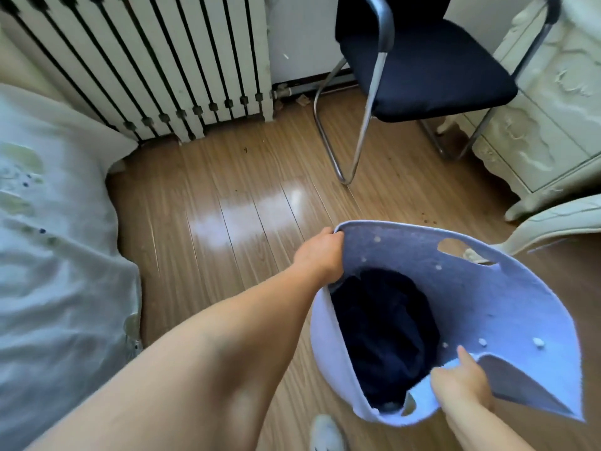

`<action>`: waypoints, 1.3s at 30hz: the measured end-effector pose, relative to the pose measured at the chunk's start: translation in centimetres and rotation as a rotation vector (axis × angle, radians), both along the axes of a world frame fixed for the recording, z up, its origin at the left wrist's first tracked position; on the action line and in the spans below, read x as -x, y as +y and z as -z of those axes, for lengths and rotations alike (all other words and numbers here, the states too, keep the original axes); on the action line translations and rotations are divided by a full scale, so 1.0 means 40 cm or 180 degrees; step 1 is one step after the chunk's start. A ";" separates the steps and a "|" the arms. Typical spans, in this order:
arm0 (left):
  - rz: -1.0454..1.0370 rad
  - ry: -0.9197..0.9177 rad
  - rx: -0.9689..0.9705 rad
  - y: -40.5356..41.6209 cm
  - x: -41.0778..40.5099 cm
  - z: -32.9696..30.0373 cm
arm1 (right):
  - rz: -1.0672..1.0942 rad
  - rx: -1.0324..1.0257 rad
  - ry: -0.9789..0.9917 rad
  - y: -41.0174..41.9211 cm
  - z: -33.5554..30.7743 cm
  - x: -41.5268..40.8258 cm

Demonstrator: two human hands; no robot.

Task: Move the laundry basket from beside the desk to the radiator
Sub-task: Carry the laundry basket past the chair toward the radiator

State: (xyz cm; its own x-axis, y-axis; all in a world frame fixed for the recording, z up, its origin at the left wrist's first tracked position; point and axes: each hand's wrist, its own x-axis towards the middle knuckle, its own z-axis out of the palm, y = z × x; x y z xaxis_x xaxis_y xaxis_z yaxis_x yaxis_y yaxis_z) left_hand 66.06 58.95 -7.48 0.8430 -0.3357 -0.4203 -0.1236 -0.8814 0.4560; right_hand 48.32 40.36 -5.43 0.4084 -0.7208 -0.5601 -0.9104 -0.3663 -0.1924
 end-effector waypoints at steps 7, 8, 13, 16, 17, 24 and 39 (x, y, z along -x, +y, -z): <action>-0.0021 -0.0219 -0.0242 0.154 -0.255 -0.010 | 0.0080 -0.0188 -0.0069 0.165 0.002 -0.227; -0.0034 -0.0239 -0.0289 0.177 -0.285 -0.014 | 0.0059 -0.0218 -0.0070 0.183 0.001 -0.260; -0.0275 -0.0265 -0.0422 0.354 -0.453 -0.020 | -0.0265 -0.0397 -0.0329 0.313 0.002 -0.441; -0.0525 -0.0270 -0.0454 0.479 -0.546 -0.011 | -0.0491 -0.0412 -0.0489 0.393 0.008 -0.564; -0.0622 -0.0274 -0.0458 0.528 -0.585 -0.007 | -0.0543 -0.0413 -0.0536 0.427 0.012 -0.615; -0.1059 -0.0295 -0.0571 0.846 -0.791 0.001 | -0.0969 -0.0433 -0.0689 0.687 0.030 -0.927; -0.2947 -0.0206 -0.1077 1.389 -0.973 0.001 | -0.2664 -0.0824 -0.0977 1.159 0.072 -1.401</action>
State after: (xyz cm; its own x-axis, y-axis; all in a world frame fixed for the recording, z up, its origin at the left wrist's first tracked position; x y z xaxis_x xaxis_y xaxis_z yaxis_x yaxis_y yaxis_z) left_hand 104.97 114.51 -7.52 0.7370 0.5974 -0.3163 0.6647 -0.7254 0.1786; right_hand 104.34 86.70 -8.29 0.8962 0.0081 -0.4436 -0.2644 -0.7931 -0.5487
